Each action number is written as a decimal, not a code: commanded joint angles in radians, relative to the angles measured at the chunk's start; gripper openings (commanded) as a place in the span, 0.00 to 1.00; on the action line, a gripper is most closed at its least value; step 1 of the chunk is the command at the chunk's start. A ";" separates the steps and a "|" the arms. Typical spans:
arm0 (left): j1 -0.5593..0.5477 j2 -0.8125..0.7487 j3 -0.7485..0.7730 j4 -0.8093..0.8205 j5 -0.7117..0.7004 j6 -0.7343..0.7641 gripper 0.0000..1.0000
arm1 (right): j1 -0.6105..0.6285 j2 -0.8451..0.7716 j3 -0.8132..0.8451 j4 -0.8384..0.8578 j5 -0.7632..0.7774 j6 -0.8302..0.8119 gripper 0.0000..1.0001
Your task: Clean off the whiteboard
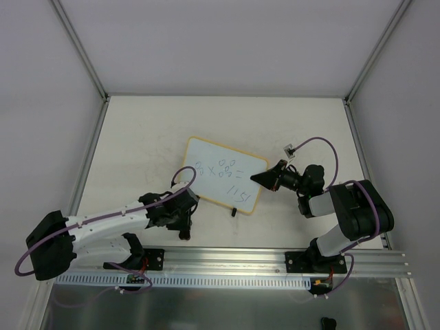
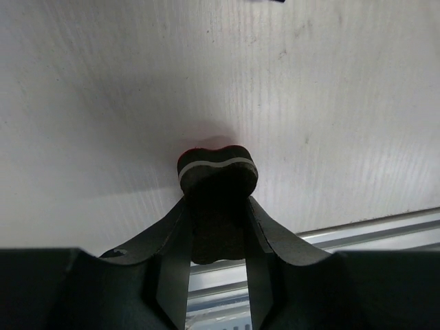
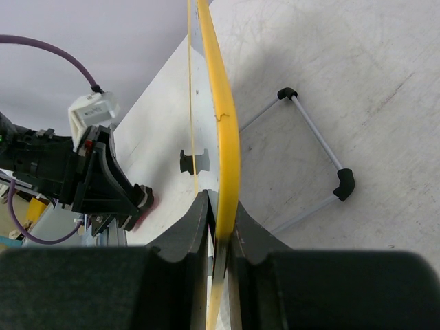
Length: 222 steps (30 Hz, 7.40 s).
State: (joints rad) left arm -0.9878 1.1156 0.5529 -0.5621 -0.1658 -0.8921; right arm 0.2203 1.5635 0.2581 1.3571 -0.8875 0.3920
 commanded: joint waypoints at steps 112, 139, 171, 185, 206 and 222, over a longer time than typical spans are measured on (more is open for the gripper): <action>0.333 0.124 -0.100 1.028 -0.190 0.501 0.00 | 0.028 -0.017 -0.016 0.174 -0.024 -0.186 0.00; 0.073 0.320 0.087 1.094 -0.233 0.444 0.00 | 0.027 -0.014 -0.010 0.174 -0.033 -0.173 0.00; 0.226 0.257 0.140 1.042 -0.135 0.536 0.00 | 0.027 -0.016 -0.010 0.174 -0.037 -0.166 0.00; 0.017 0.518 0.369 1.019 -0.156 0.524 0.00 | 0.027 -0.020 -0.010 0.174 -0.042 -0.163 0.00; 0.030 0.446 0.277 1.021 -0.192 0.522 0.00 | 0.027 -0.022 -0.008 0.174 -0.044 -0.166 0.00; 0.207 0.326 0.088 1.074 -0.173 0.550 0.00 | 0.027 -0.023 -0.008 0.174 -0.044 -0.168 0.00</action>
State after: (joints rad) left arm -0.7887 1.4284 0.6662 0.5354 -0.2962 -0.3592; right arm 0.2310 1.5509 0.2520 1.3346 -0.8757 0.3542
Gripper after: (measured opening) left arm 0.288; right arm 0.132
